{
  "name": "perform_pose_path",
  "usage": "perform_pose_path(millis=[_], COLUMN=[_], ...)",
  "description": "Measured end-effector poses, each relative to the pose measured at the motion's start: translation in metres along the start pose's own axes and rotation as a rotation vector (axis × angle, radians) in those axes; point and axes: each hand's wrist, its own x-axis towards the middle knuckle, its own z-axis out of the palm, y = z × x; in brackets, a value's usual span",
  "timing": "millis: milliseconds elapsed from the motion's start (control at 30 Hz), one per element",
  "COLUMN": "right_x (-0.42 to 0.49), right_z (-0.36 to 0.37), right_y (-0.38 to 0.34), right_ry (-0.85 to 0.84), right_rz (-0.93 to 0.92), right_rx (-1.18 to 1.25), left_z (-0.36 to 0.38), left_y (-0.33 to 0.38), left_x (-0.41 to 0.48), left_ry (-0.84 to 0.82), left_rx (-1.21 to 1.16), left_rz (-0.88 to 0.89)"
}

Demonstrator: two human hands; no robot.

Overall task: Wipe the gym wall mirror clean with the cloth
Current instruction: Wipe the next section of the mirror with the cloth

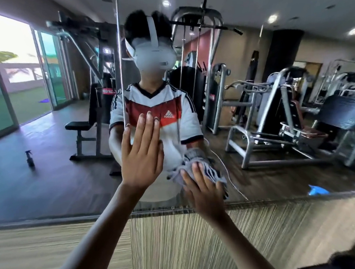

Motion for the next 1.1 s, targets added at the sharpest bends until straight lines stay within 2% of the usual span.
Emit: perform_pose_path(millis=[100,233,300,400,500,567,633,667,733,800,833,867,967,1100], right_x=[-0.017,0.045,0.069,0.07,0.036,0.005,-0.02,-0.027,-0.02,0.013,0.034,0.051,0.07,0.039], right_z=[-0.003,-0.013,-0.014,-0.005,0.006,0.011,0.013,0.011,0.002,-0.006,-0.01,-0.012,-0.009,-0.006], right_y=[0.04,0.027,-0.001,-0.043,-0.063,-0.046,-0.01,0.008,0.033,0.036,0.03,0.019,-0.012,-0.016], right_ry=[0.004,0.234,0.273,0.248,0.144,0.054,0.014,0.02,0.074,0.167,0.202,0.208,0.159,0.084], right_rz=[0.091,0.567,0.681,0.59,0.349,0.141,0.022,0.043,0.208,0.379,0.402,0.375,0.137,-0.036], right_rx=[-0.042,0.001,0.081,0.125,0.116,0.082,0.005,-0.016,-0.025,-0.038,-0.042,-0.043,-0.056,-0.011], left_z=[0.0,0.0,-0.001,-0.001,-0.001,-0.001,-0.001,0.001,0.003,0.003,0.003,0.002,0.001,-0.001], left_y=[0.004,0.004,0.005,0.003,0.001,0.0,-0.002,-0.002,-0.001,0.002,0.003,0.003,0.002,0.0], left_x=[0.0,0.001,0.001,0.0,-0.019,-0.037,-0.048,-0.049,-0.049,-0.048,-0.048,-0.048,-0.047,-0.047], left_ry=[0.001,-0.008,-0.009,-0.015,-0.03,-0.027,-0.025,-0.029,-0.033,-0.038,-0.039,-0.043,-0.031,-0.031], left_rx=[0.006,0.016,0.001,0.001,-0.038,-0.047,-0.047,-0.043,-0.01,-0.001,-0.008,-0.023,-0.04,-0.048], left_rz=[-0.016,-0.018,-0.018,-0.004,0.02,0.057,0.082,0.084,0.072,0.056,0.048,0.042,0.039,0.05])
